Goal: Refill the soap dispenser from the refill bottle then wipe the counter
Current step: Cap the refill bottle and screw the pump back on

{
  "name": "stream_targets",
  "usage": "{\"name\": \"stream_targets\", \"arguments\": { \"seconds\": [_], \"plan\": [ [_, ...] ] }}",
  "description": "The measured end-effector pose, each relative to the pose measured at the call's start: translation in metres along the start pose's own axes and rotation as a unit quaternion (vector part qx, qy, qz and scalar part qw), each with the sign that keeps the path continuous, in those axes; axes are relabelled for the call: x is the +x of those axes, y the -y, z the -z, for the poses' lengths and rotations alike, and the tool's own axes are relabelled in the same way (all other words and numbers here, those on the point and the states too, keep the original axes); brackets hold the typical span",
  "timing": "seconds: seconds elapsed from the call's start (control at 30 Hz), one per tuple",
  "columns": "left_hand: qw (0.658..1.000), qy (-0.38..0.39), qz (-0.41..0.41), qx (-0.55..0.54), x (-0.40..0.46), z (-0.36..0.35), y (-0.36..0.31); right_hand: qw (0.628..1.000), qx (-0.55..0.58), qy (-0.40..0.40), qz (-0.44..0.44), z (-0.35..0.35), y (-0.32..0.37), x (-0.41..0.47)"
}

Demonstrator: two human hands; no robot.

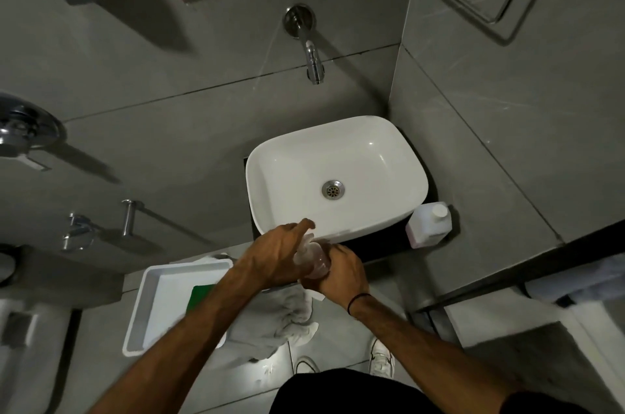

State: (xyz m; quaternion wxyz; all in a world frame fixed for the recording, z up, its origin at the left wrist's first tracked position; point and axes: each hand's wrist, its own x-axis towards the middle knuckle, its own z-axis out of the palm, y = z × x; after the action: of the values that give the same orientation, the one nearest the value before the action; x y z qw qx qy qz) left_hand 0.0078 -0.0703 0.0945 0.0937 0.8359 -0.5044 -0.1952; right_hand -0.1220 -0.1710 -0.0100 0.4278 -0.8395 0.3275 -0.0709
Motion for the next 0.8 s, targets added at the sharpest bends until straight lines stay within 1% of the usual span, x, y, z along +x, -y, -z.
{"name": "stream_targets", "arguments": {
  "seconds": [0.07,0.3,0.43,0.5,0.53,0.67,0.8],
  "plan": [
    [1.000,-0.008,0.015,0.013,0.001,-0.001,-0.003,1.000,-0.003,0.001,0.004,0.000,0.001,0.001],
    [0.996,-0.016,-0.090,-0.013,-0.005,0.005,-0.003,1.000,-0.015,0.010,0.011,0.000,0.004,0.000],
    [0.994,-0.072,-0.078,-0.030,-0.010,0.003,-0.003,0.999,-0.022,0.012,0.023,0.000,0.005,0.000],
    [0.997,-0.070,-0.040,-0.016,-0.010,0.002,-0.003,0.999,-0.017,0.017,0.028,0.000,0.007,0.000],
    [0.997,-0.066,-0.040,-0.016,-0.011,0.003,-0.002,0.999,-0.016,0.021,0.029,-0.001,0.008,0.000],
    [0.993,-0.062,-0.088,-0.056,-0.015,0.004,0.003,0.999,-0.009,0.025,0.024,-0.003,0.012,-0.003],
    [0.992,-0.053,-0.096,-0.056,-0.019,0.000,0.012,0.999,-0.013,0.035,0.021,-0.006,0.016,-0.006]
  ]
}}
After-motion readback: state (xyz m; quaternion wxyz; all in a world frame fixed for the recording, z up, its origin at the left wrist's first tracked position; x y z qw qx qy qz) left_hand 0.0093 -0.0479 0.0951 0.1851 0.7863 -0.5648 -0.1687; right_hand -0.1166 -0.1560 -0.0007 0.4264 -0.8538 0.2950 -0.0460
